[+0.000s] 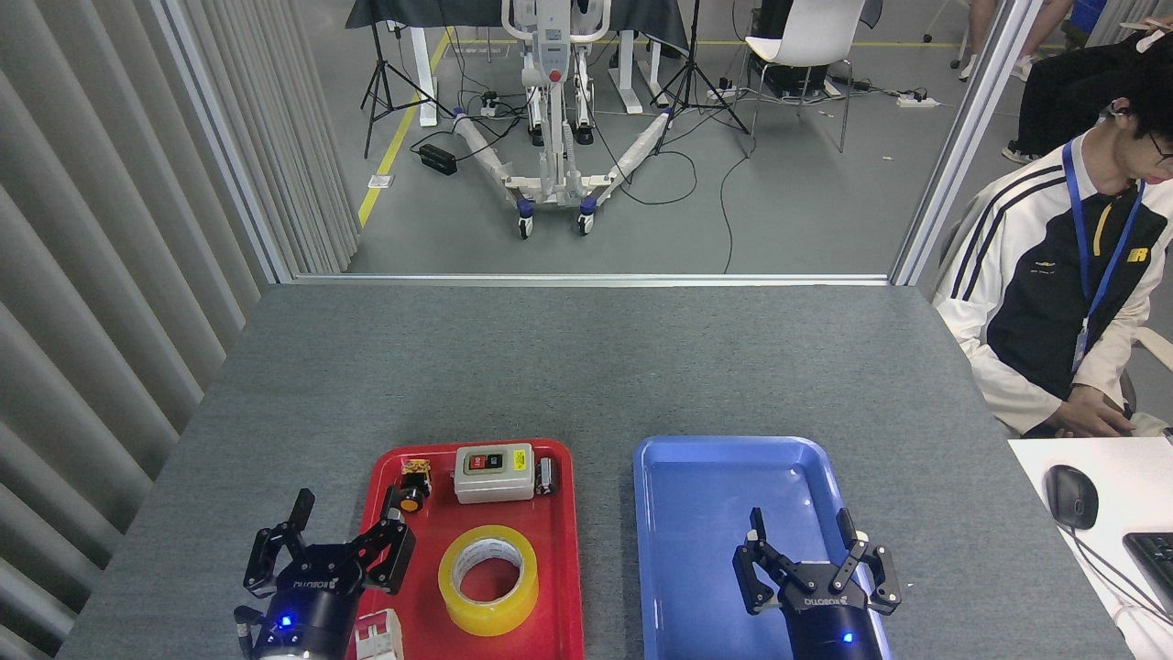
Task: Place and move tape with both arms
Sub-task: 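Move the left gripper toward the yellow tape roll in the red tray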
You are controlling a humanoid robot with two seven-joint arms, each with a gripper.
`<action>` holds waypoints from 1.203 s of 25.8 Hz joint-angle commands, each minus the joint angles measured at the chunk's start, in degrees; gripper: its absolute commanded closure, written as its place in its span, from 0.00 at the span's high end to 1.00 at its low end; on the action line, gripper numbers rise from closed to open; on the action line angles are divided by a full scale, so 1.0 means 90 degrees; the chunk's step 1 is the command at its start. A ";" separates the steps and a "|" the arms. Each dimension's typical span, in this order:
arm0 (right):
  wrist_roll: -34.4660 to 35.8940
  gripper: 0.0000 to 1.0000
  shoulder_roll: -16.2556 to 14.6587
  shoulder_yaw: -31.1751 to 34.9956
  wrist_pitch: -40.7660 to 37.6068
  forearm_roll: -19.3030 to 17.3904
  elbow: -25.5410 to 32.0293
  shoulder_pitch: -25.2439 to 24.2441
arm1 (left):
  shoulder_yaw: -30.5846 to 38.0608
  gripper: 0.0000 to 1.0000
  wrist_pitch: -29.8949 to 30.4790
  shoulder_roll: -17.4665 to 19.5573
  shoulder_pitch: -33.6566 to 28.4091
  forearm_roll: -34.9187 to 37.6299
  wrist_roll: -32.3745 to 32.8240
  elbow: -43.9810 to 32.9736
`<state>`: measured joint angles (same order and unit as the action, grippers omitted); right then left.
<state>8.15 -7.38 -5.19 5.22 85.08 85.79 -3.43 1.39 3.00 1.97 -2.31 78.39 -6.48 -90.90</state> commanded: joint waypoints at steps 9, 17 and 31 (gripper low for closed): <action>0.0002 1.00 -0.0019 0.0039 -0.0004 0.0000 0.0028 -0.0010 | 0.0022 1.00 -0.0011 -0.0043 -0.0144 -0.0029 -0.0169 -0.0066; 0.0022 1.00 -0.0039 0.0127 -0.0278 0.0000 0.0146 -0.0039 | 0.0012 1.00 -0.0011 -0.0052 -0.0125 -0.0029 -0.0159 -0.0164; 0.0002 1.00 -0.0019 0.0156 -0.0258 0.0000 0.0155 -0.0107 | 0.0012 1.00 0.0018 -0.0082 0.0022 -0.0058 -0.0120 -0.0399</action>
<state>8.49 -7.57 -3.71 2.81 85.08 87.18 -4.38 1.30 3.09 1.49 -2.03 77.92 -7.60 -93.82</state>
